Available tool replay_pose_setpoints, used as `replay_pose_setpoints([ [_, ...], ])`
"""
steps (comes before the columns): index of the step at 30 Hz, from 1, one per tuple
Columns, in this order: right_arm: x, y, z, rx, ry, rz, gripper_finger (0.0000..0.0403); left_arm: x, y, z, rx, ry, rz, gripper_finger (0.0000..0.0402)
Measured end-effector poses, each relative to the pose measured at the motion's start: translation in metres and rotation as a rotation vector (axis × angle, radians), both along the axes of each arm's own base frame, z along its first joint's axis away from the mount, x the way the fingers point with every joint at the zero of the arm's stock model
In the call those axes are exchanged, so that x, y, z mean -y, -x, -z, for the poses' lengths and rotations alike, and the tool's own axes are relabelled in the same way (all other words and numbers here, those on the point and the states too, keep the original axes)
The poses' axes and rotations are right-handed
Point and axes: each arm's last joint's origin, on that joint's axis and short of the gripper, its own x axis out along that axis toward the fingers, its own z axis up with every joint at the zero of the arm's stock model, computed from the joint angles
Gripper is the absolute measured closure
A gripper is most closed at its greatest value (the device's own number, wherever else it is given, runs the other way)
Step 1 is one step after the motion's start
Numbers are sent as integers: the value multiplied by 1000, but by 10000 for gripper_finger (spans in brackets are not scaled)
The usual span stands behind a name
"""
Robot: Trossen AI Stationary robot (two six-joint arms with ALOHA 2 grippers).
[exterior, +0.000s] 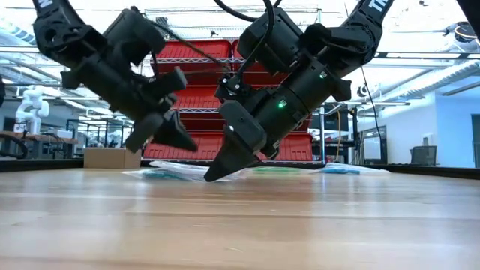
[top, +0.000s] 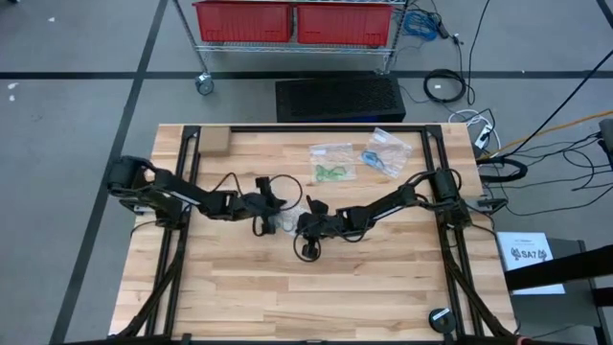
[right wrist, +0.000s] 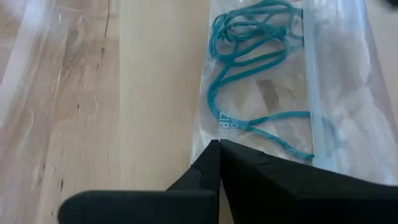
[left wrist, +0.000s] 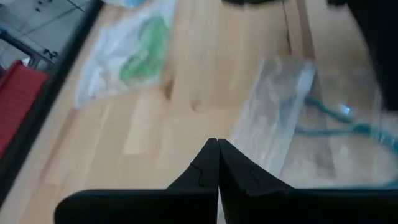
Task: Sort rubber bands
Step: Move the transparent zip bags to the center of the table
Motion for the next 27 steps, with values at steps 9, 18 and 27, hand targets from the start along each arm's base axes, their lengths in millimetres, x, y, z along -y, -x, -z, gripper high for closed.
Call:
replay_pose_setpoints([
  [9, -6, 1, 0, -3, 3, -13, 403, 6, 8, -21, 51, 212, 118, 400],
  [18, -11, 2, 0, -2, 3, -25, 403, 23, 10, 6, -112, 255, 173, 400],
  [27, -15, 2, 0, 0, 7, -31, 403, 14, -1, 21, -77, 186, 105, 400],
])
